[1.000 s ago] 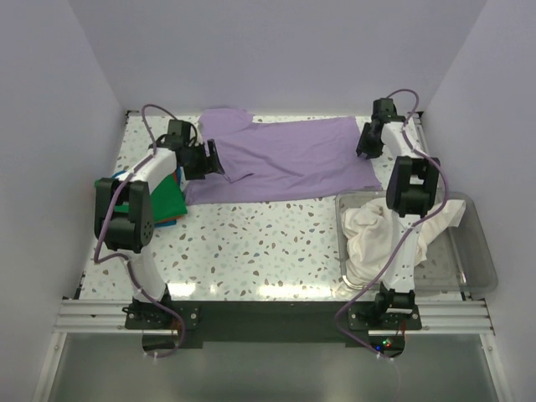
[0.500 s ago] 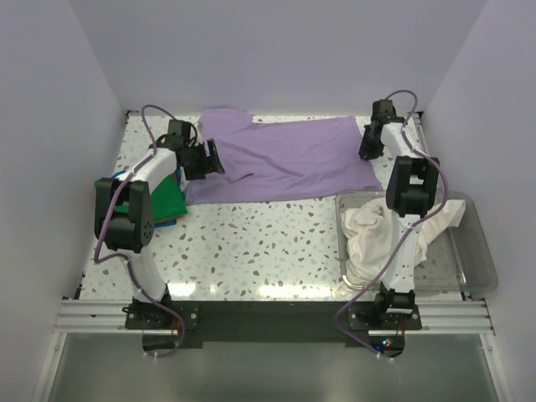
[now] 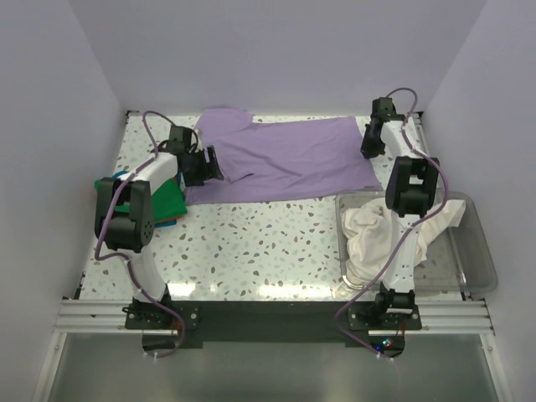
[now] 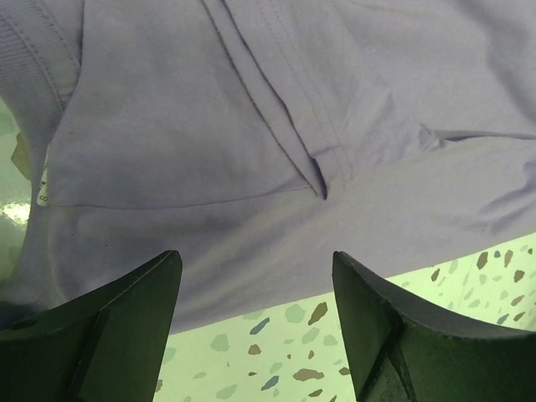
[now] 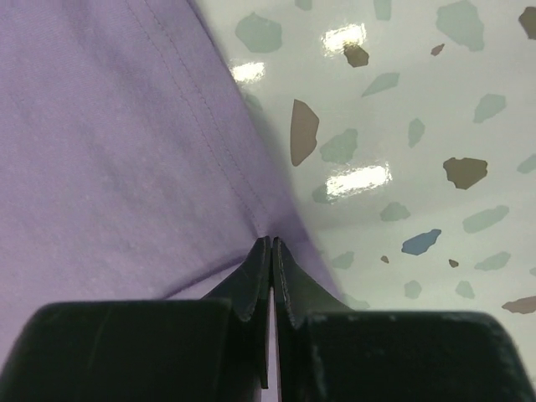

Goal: Fold and stack the t-shirts
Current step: Fold the tshirt

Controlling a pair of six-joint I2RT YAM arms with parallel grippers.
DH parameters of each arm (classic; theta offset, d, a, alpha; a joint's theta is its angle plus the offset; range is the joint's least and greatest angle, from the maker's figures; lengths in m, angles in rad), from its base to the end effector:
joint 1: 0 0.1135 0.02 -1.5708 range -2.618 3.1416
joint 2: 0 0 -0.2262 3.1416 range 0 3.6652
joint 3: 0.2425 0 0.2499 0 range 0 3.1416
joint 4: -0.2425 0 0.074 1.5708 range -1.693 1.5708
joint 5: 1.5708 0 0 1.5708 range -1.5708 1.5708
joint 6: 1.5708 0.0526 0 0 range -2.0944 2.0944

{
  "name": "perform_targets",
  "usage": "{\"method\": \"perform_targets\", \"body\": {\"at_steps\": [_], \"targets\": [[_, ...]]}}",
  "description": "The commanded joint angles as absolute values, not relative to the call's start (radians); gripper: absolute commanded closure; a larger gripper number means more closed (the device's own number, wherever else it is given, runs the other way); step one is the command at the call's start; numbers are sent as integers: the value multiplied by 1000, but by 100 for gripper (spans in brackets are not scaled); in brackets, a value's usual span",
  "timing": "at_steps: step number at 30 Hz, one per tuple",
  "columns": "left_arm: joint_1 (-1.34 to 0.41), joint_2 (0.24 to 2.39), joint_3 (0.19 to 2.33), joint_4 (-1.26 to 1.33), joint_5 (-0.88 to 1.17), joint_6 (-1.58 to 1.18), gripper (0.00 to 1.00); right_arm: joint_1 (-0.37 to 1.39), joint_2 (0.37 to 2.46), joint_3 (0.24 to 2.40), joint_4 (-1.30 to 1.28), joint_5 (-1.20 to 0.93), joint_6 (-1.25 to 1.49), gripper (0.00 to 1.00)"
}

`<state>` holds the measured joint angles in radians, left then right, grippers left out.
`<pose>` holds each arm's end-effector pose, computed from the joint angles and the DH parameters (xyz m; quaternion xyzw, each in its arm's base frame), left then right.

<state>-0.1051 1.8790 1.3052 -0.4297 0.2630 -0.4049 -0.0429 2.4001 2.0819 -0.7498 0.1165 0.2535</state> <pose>0.3884 -0.0547 0.1425 -0.1058 0.9466 -0.1918 0.2367 0.4961 -0.0274 0.1368 0.1571 0.9542 -0.0300 0.2529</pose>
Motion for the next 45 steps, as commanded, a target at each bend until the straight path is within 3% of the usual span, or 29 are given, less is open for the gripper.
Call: {"method": "perform_targets", "body": {"at_steps": [1,31,33,34,35,38,45], "targets": [[-107,1885,1279,-380,216,-406,22,-43,2390,2138,-790,179,255,100],[-107,1856,1256,-361,161,-448,22,-48,2405,2149,-862,344,256,100],[-112,1842,1288,-350,175,-449,22,-49,2401,2163,-871,330,255,93],[-115,1839,1301,-345,176,-449,22,-48,2395,2166,-871,319,256,74],[-120,1836,1316,-344,178,-451,22,-48,2388,2171,-871,318,255,62],[-140,1848,1370,-342,193,-454,22,-46,2349,2168,-868,296,256,38],[-216,1936,1443,-362,238,-459,26,-17,2136,1904,-761,128,301,38]]}}
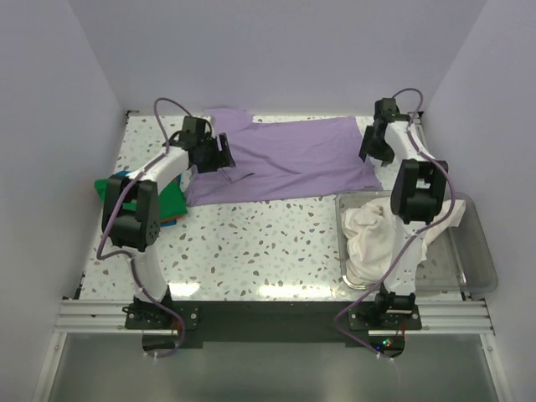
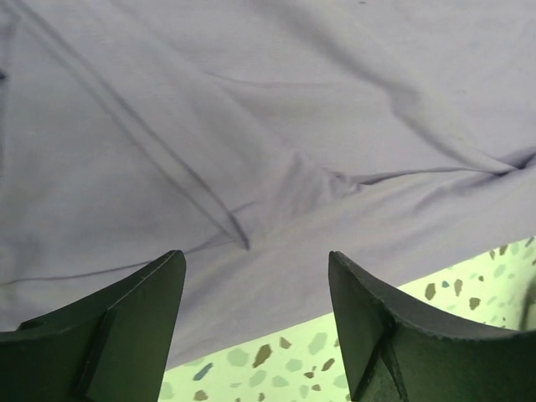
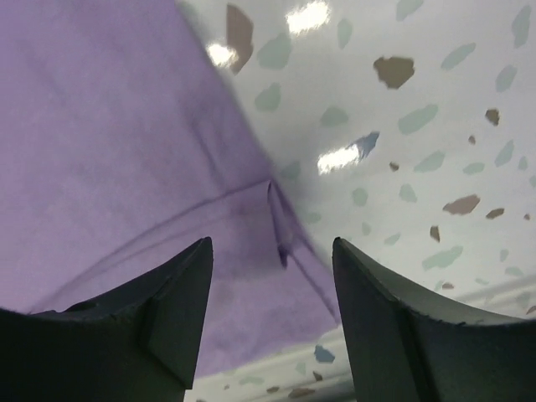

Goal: Fold and stack the t-shirts
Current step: Fold the tshirt

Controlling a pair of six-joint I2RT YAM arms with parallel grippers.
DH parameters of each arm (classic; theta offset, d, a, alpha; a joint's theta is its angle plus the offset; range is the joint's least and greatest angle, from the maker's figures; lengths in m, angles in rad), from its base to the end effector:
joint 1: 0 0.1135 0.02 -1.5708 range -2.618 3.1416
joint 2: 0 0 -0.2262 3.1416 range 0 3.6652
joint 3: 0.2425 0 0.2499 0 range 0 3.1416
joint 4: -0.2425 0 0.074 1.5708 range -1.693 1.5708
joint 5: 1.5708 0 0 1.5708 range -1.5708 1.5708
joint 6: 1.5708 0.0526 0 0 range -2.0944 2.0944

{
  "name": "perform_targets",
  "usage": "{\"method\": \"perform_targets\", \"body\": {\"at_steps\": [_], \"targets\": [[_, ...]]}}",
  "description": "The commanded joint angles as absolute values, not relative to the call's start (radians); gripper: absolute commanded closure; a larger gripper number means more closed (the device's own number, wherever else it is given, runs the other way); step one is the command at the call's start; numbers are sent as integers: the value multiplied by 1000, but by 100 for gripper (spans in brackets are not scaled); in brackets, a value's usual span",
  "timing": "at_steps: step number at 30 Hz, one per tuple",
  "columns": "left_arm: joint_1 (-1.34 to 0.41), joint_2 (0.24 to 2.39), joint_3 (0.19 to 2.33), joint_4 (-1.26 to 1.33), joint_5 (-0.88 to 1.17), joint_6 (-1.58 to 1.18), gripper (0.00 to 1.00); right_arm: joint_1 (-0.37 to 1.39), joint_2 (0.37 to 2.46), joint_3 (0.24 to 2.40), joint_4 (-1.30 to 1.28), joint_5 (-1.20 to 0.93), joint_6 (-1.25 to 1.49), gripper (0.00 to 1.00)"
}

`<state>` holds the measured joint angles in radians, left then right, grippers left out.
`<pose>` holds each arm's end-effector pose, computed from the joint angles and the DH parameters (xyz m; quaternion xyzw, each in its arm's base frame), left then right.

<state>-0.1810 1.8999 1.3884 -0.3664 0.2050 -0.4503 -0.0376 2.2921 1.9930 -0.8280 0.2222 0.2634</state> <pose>0.4055 -0.0851 0.1646 -0.0912 0.9318 -0.1963 0.2912 0.4719 -0.0294 0.1561 0.1695 0.9549 -0.0828 0.2295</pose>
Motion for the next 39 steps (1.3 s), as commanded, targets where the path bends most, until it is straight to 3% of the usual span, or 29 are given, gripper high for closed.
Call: {"method": "perform_targets", "body": {"at_steps": [1,9,25,31,35,39], "targets": [[-222,1947,1448,-367,239,-463,28,-11,2111,1869,-749,86,305,38],[-242,2009,1459,-406,221,-459,44,40,2033,1639,-700,26,348,41],[-255,2092,1508,-380,210,-439,57,40,2080,1657,-709,15,339,42],[-256,2114,1537,-388,225,-434,76,40,2083,1635,-710,18,342,42],[-258,2120,1589,-403,241,-431,96,38,2085,1634,-718,25,341,42],[-262,2135,1650,-422,242,-423,100,40,2101,1640,-732,34,336,42]]}}
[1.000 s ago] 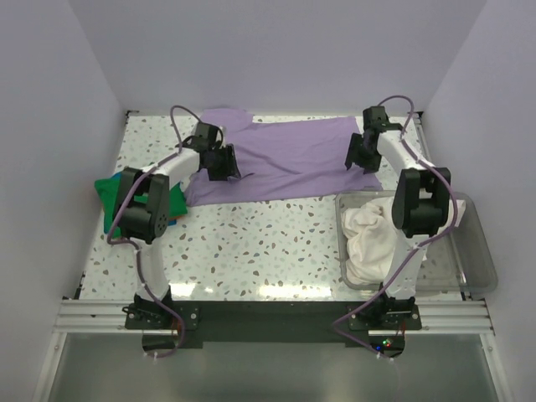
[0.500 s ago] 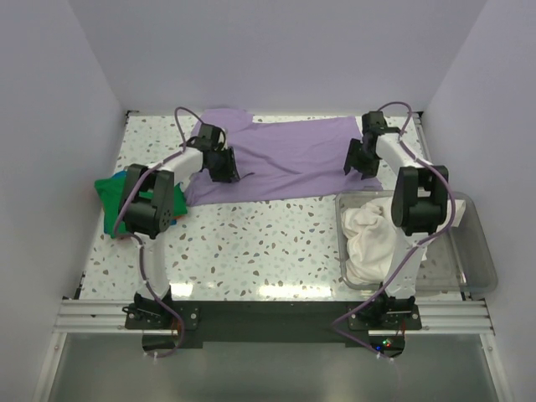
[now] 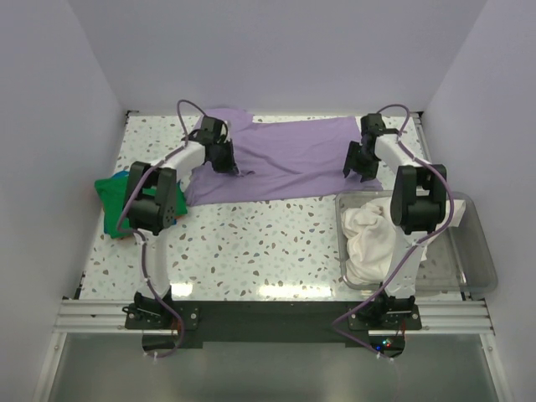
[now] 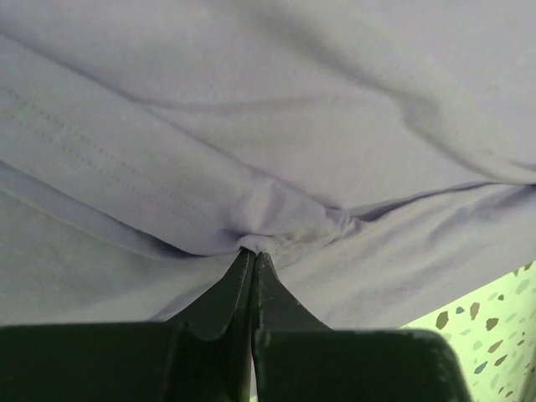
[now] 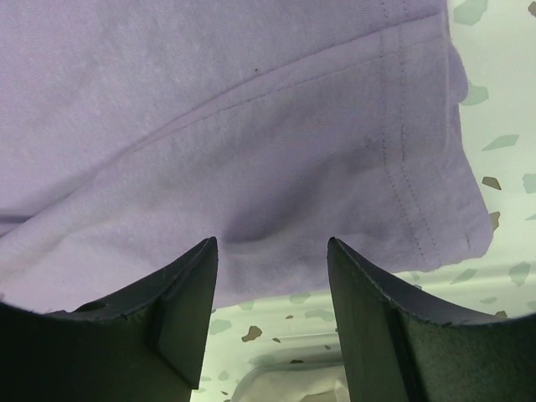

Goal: Fold and stack the t-shirts
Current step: Fold the tshirt

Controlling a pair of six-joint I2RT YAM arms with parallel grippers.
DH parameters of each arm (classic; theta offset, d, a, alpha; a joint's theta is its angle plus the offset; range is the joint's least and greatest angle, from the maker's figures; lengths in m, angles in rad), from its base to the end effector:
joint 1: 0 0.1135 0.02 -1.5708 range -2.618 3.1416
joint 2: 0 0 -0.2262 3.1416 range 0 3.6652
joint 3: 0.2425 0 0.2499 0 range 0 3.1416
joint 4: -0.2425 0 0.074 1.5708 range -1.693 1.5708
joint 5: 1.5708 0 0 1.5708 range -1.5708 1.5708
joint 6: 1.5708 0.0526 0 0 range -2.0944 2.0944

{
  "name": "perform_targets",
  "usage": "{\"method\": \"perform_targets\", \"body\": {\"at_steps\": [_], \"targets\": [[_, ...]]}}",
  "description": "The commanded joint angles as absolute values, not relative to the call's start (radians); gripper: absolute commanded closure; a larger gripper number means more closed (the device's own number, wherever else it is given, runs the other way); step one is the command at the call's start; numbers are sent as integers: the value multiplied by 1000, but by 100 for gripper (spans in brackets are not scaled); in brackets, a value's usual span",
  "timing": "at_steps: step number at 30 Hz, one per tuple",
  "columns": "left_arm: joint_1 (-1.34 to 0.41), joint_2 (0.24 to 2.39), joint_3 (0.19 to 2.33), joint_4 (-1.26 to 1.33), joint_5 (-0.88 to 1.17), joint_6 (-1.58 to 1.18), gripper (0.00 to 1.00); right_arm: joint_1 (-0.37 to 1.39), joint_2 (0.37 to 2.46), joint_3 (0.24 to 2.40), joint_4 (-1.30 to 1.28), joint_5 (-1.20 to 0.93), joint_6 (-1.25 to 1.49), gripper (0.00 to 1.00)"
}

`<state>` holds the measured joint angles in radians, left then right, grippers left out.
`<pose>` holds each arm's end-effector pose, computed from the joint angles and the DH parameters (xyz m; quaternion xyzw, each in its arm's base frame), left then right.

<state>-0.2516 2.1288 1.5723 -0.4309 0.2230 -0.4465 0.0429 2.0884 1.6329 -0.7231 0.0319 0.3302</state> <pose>0.4295 -0.1224 0.1236 -0.0608 0.9504 -0.1979 0.2321 0.4242 0.0165 0.1403 0.1435 0.9702 0.0208 0.1943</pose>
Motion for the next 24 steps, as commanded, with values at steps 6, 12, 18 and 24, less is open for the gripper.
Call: {"method": "perform_targets", "body": {"at_steps": [6,12,18,24], "targets": [[-271,2206,1739,-429,259,-399,100,40,2131,1635,-741,38,337,42],[-275,2275,1830,-440,273,-362,100,40,2157,1637,-746,37,337,42],[-285,2335,1913,-448,302,-338,100,40,2169,1643,-755,41,337,42],[-298,2370,1960,-433,330,-321,100,40,2175,1644,-762,41,336,41]]}}
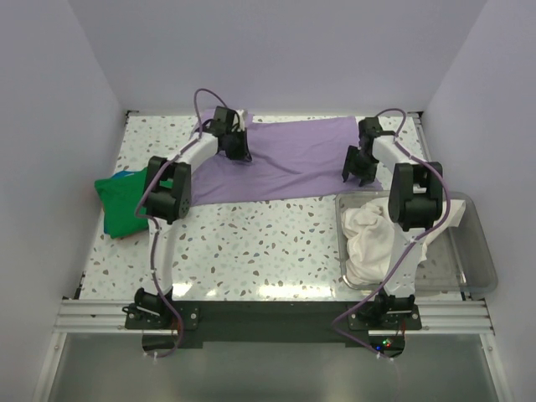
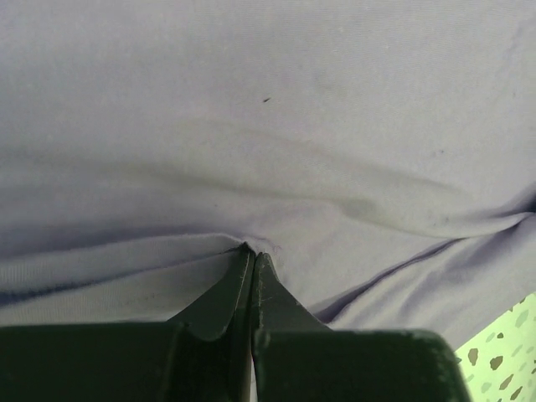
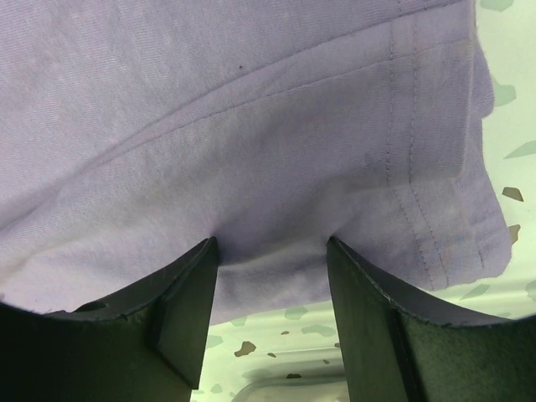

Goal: Fold and stack the t-shirts
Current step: Fold the tshirt

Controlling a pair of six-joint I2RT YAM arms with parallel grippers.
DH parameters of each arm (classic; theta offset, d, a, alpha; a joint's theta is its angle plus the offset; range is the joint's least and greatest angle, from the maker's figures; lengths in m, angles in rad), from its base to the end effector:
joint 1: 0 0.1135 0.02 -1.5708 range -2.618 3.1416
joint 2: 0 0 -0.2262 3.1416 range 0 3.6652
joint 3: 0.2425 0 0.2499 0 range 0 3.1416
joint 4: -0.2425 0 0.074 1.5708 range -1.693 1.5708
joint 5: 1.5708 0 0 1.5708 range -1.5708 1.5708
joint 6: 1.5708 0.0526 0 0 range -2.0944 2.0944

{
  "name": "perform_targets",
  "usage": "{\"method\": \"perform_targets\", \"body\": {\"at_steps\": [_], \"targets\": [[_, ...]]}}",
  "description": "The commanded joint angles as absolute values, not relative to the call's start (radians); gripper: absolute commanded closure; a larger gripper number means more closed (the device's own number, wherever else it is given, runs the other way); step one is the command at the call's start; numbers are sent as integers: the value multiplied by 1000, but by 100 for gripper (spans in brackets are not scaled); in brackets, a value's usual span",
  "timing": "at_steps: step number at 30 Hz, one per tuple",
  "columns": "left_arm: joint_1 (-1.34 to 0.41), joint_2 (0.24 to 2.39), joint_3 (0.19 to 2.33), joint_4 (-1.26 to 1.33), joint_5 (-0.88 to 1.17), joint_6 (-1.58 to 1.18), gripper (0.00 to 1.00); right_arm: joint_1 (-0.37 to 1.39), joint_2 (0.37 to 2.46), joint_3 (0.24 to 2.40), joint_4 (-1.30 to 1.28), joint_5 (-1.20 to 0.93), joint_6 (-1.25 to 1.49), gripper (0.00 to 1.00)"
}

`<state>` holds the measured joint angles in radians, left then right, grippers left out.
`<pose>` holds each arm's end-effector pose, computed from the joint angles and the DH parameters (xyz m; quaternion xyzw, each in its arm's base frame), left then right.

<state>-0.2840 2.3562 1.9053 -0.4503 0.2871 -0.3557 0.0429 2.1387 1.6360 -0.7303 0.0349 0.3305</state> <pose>0.4774 -0.1549 0.1242 0.0135 0.9358 -0.2305 0.2662 0.4248 0.0164 0.1205 0.1442 0.9750 0.0143 0.1683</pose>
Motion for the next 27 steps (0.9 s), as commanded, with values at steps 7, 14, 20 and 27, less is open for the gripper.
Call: {"method": "perform_targets", "body": {"at_steps": [7,14,20,27], "targets": [[-307,2402,1991,-397,377,-304,100,41,2180,1649,-772,41,333,41],[-308,2375,1980,-328,417,-347,56,40,2168,1674,-785,38,327,37],[-302,2271,1970,-258,394,-410,35,40,2143,1738,-825,40,298,33],[-249,2070,1716,-250,255,-434,29,40,2128,1784,-810,38,272,30]]}}
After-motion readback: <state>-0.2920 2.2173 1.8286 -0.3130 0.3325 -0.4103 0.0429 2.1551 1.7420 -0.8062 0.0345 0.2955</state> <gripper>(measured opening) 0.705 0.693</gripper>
